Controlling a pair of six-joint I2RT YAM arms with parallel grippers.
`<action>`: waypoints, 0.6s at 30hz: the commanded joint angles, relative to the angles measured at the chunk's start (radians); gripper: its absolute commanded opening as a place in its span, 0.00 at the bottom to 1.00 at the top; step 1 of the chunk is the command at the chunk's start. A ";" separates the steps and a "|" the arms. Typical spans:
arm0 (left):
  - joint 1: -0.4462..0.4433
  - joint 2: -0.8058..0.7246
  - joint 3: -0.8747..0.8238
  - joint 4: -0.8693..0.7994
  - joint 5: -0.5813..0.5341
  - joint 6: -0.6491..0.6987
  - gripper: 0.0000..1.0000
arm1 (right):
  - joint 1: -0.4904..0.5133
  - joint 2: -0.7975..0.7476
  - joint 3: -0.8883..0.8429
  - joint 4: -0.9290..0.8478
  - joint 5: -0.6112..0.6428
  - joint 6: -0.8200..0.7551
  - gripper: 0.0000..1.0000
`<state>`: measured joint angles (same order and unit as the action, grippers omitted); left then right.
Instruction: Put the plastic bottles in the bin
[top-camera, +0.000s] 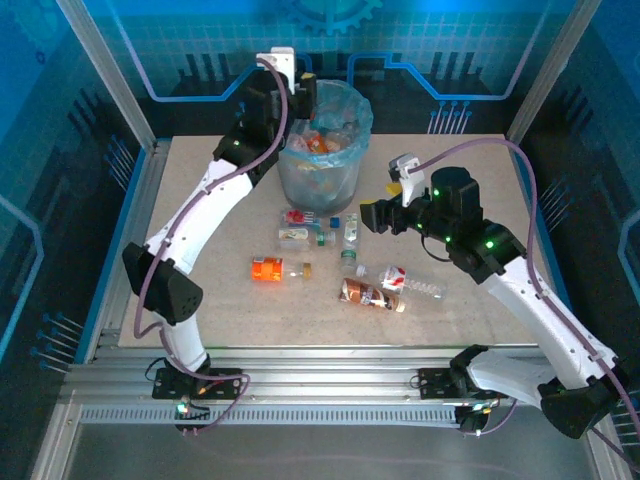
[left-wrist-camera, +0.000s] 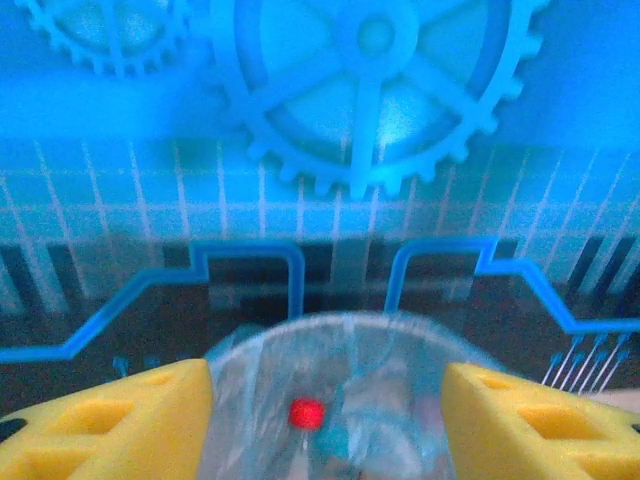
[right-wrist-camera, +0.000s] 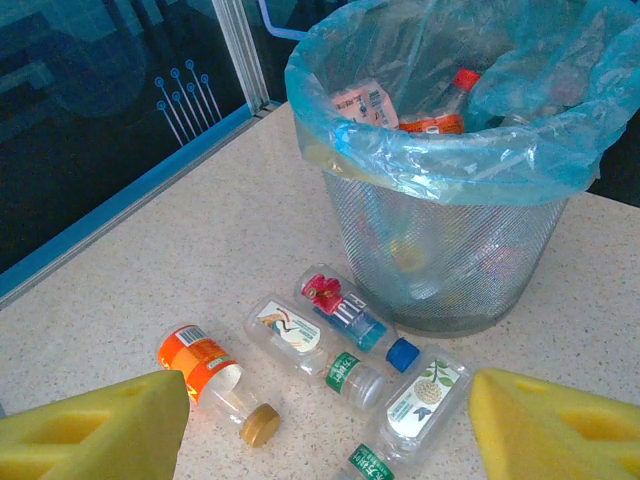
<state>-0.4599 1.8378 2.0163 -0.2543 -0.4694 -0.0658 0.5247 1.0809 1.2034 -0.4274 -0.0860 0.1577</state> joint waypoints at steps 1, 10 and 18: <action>0.039 0.114 0.142 -0.353 0.168 -0.165 0.52 | 0.018 0.024 0.045 -0.032 -0.017 0.002 0.75; 0.046 0.221 0.312 -0.506 0.288 -0.184 0.49 | 0.020 0.115 0.124 -0.178 -0.008 -0.040 0.77; -0.011 0.095 0.322 -0.465 0.247 -0.085 0.58 | 0.055 0.146 0.094 -0.342 -0.020 -0.109 0.78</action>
<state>-0.4362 2.0369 2.3447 -0.7464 -0.2195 -0.2031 0.5457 1.2366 1.3186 -0.6762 -0.0891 0.0933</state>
